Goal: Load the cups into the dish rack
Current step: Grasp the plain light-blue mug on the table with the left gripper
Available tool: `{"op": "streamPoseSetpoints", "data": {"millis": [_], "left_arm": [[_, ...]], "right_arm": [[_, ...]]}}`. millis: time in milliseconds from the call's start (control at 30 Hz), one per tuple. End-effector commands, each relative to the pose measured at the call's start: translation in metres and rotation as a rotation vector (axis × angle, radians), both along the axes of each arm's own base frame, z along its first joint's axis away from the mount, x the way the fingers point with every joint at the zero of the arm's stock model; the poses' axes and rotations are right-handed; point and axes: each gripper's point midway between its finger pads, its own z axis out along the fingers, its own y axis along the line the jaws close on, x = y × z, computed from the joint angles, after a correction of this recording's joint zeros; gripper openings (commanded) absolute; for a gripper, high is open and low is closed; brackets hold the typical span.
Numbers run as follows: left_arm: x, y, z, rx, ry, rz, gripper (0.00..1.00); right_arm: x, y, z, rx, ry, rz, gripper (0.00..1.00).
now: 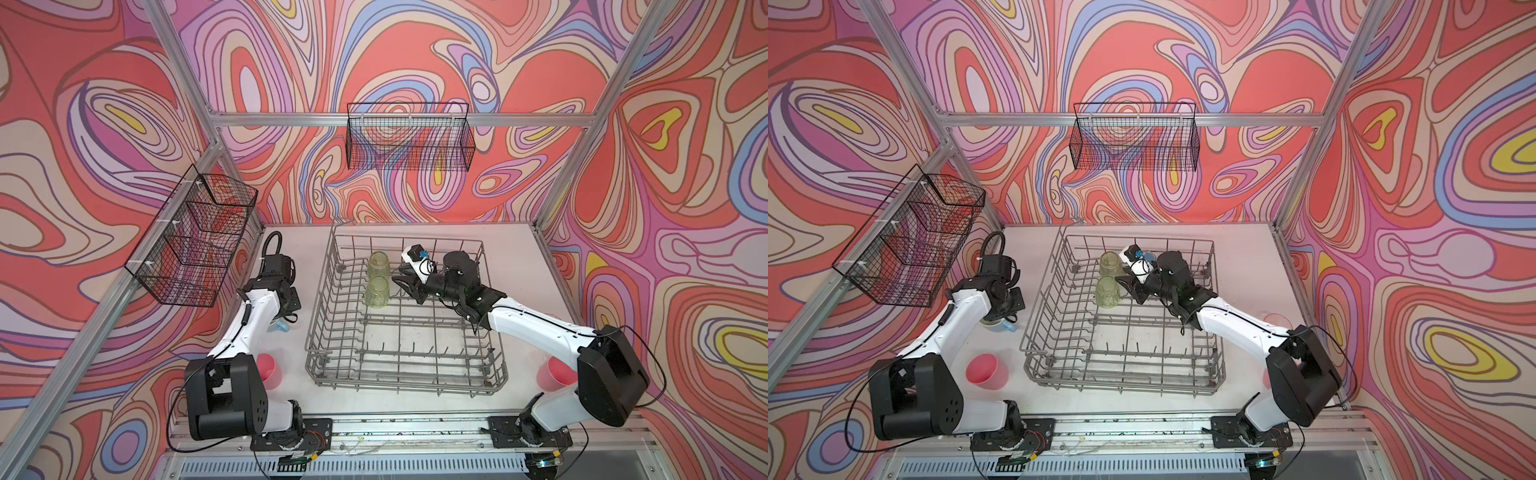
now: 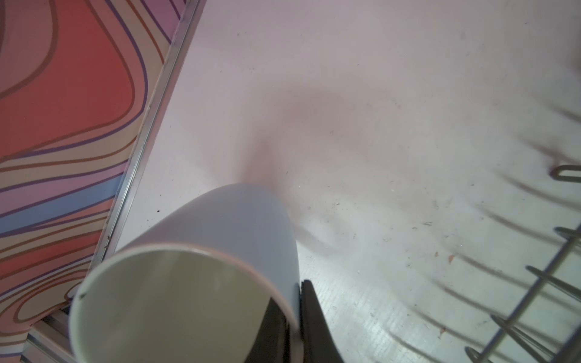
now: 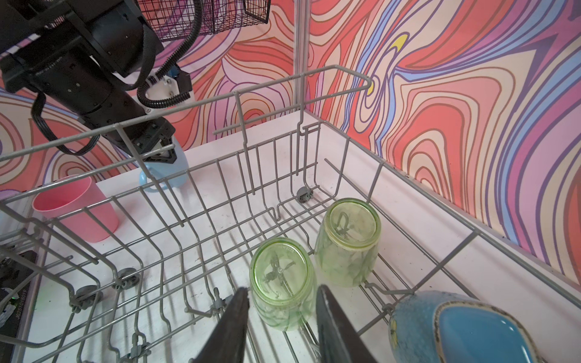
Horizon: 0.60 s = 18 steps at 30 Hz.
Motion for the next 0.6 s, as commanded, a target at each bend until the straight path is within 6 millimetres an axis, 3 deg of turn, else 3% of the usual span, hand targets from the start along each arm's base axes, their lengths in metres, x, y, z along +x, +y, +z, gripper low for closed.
{"op": "streamPoseSetpoints", "data": {"millis": [0, 567], "left_arm": [[0.015, 0.006, 0.021, 0.065, -0.054, -0.008, 0.00], [0.051, -0.023, 0.098, 0.060, -0.268, -0.138, 0.00]], "right_arm": [[0.000, 0.001, 0.001, 0.008, -0.014, -0.002, 0.37], [-0.001, 0.001, 0.009, 0.039, -0.007, -0.007, 0.37]]}}
